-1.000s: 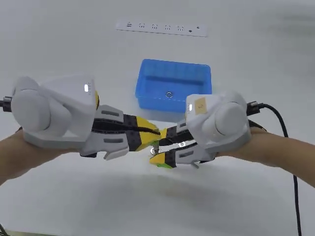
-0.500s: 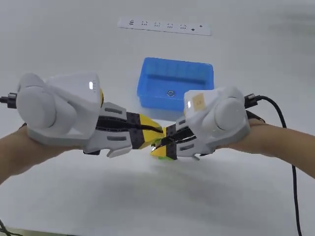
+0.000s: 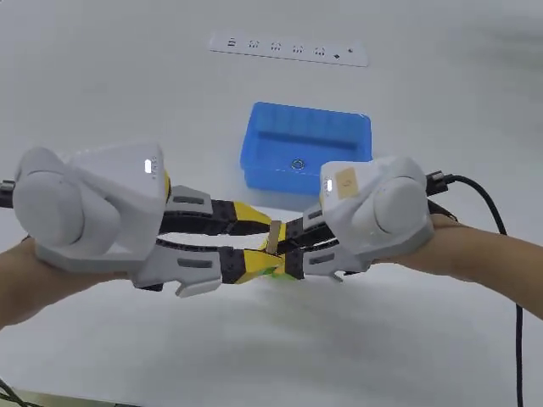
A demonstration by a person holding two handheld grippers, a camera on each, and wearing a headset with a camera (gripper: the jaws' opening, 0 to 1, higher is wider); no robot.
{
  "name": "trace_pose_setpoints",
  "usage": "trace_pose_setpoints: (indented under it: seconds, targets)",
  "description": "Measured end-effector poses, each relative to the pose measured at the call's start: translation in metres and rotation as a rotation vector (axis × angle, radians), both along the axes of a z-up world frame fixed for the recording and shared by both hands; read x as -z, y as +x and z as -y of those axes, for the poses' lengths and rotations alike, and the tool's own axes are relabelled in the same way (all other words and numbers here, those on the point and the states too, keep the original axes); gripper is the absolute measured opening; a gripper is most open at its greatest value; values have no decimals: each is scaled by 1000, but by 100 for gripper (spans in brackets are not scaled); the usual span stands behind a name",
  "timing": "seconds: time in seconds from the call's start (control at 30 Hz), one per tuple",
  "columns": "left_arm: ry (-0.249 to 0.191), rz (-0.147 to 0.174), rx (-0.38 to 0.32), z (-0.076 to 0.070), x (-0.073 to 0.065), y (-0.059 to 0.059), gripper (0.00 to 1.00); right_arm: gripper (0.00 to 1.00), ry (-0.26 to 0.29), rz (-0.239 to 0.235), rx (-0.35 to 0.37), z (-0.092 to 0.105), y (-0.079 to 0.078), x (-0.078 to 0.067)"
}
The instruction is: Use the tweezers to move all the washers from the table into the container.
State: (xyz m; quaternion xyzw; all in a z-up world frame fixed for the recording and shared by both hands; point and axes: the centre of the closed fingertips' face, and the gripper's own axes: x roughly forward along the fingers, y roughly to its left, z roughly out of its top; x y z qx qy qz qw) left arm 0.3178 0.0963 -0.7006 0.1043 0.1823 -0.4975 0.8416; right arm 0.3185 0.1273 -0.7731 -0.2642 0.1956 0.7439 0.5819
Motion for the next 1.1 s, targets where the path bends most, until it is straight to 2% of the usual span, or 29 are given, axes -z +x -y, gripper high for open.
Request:
trace_pose_setpoints:
  seconds: [0.07, 0.1, 0.17, 0.27, 0.47, 0.57, 0.67, 0.7, 0.77, 0.83, 0.93, 1.1]
  targets:
    - [-33, 28, -35, -4, -7, 1, 36, 9, 0, 6, 6, 1, 1, -2]
    - [-55, 34, -67, -6, -10, 3, 45, 9, 3, 1, 14, 3, 2, -4]
    - [-73, 29, -98, -12, -12, 1, 56, 9, 8, -1, 24, 5, 3, -7]
    - [-58, 37, -122, -18, -11, -2, 61, 9, 13, -2, 39, 8, 5, -11]
    - [-53, 28, -164, -25, -7, -12, 78, 9, 26, -1, 61, 12, 6, -22]
    - [-54, 33, -203, -30, -7, -12, 88, 9, 39, -4, 65, 12, 4, -31]
    - [-65, 32, -218, -31, -9, -11, 95, 9, 47, 4, 66, 12, 3, -38]
    - [-82, 33, -221, -30, -11, -11, 98, 9, 51, 10, 67, 12, 3, -41]
    - [-105, 45, -230, -30, -16, -11, 99, 9, 54, 39, 62, 11, 5, -45]
    - [-112, 51, -229, -31, -18, -12, 100, 9, 58, 45, 65, 11, 8, -51]
    - [-99, 54, -232, -34, -16, -12, 100, 9, 70, 63, 69, 9, 16, -63]
    - [-115, 45, -253, -40, -14, -14, 100, 9, 101, 98, 71, 2, 29, -87]
